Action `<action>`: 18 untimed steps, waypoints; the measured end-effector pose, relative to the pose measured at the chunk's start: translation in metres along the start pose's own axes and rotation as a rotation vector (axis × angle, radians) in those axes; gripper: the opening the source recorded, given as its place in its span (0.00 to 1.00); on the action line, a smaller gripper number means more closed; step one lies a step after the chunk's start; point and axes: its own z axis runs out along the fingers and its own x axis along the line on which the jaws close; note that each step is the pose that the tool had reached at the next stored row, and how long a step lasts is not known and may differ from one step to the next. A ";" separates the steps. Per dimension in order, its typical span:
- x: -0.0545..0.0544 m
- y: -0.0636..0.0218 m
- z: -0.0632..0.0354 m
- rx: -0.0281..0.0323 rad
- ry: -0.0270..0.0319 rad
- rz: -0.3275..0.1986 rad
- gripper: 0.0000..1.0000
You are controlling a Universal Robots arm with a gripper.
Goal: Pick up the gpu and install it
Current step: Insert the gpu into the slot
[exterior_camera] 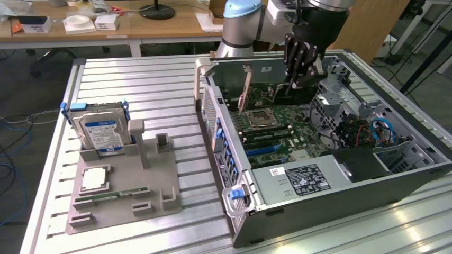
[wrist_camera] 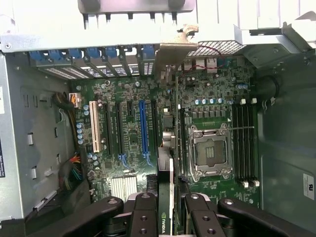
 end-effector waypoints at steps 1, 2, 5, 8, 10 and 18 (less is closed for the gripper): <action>0.000 0.0000 0.0003 0.0000 0.0000 0.000 0.26; 0.000 0.0000 0.0005 0.0000 -0.0001 -0.001 0.26; 0.000 0.0000 0.0014 0.0000 -0.0001 -0.002 0.26; 0.001 -0.0001 0.0022 -0.0001 -0.0001 -0.003 0.26; 0.001 -0.0001 0.0029 -0.0001 -0.0001 -0.003 0.26; 0.002 -0.0002 0.0058 -0.0003 -0.0001 -0.006 0.26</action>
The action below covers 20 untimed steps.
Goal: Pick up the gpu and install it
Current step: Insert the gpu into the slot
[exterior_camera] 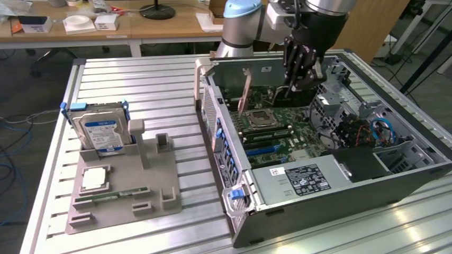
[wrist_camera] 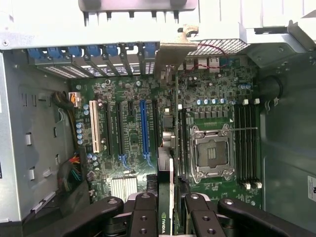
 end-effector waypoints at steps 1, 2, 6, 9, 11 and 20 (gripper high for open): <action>0.000 0.0000 0.0004 0.0000 0.0000 0.000 0.26; 0.000 0.0000 0.0008 -0.0001 0.0000 -0.001 0.26; 0.001 -0.0001 0.0023 -0.0001 0.0001 -0.002 0.26; 0.001 -0.0001 0.0035 -0.0002 0.0001 -0.003 0.26; 0.001 -0.0001 0.0043 -0.0002 0.0001 -0.004 0.26; 0.002 -0.0002 0.0077 -0.0003 0.0000 -0.006 0.26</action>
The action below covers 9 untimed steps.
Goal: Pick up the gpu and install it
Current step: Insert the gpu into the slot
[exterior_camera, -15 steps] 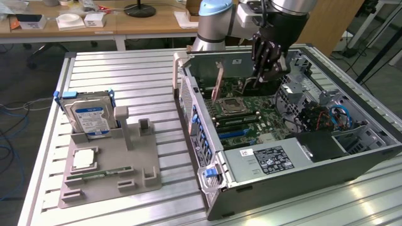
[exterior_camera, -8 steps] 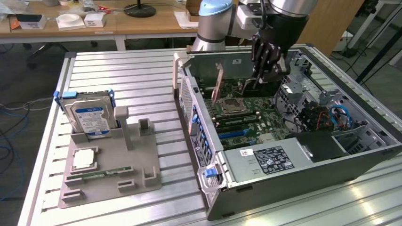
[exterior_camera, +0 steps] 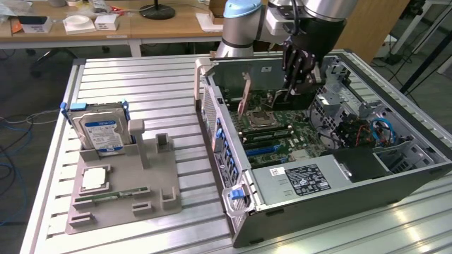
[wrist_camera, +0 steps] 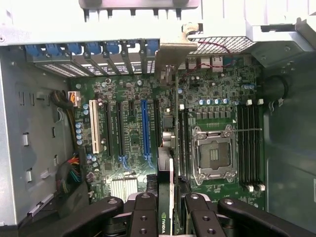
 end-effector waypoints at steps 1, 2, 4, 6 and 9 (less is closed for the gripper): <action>0.000 0.0000 0.0004 0.0000 0.0000 0.000 0.26; 0.000 0.0000 0.0008 -0.0001 0.0000 -0.001 0.26; 0.000 0.0000 0.0015 -0.0001 0.0001 -0.001 0.26; 0.000 0.0000 0.0023 -0.0001 0.0001 -0.002 0.26; 0.000 -0.0001 0.0034 -0.0002 0.0001 -0.002 0.26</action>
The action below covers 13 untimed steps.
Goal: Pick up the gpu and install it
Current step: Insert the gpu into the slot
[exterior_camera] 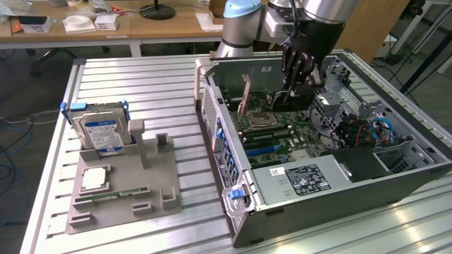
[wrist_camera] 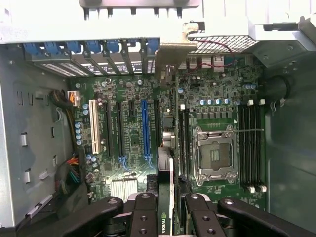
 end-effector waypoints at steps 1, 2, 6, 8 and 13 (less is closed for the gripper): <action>0.000 0.0000 0.0004 0.0000 0.0000 0.000 0.26; 0.000 0.0000 0.0008 -0.0001 0.0000 0.000 0.26; 0.000 0.0000 0.0023 0.0000 0.0000 -0.001 0.26; 0.000 0.0000 0.0031 -0.0001 0.0000 -0.002 0.26; 0.000 -0.0001 0.0054 -0.0001 0.0000 -0.002 0.26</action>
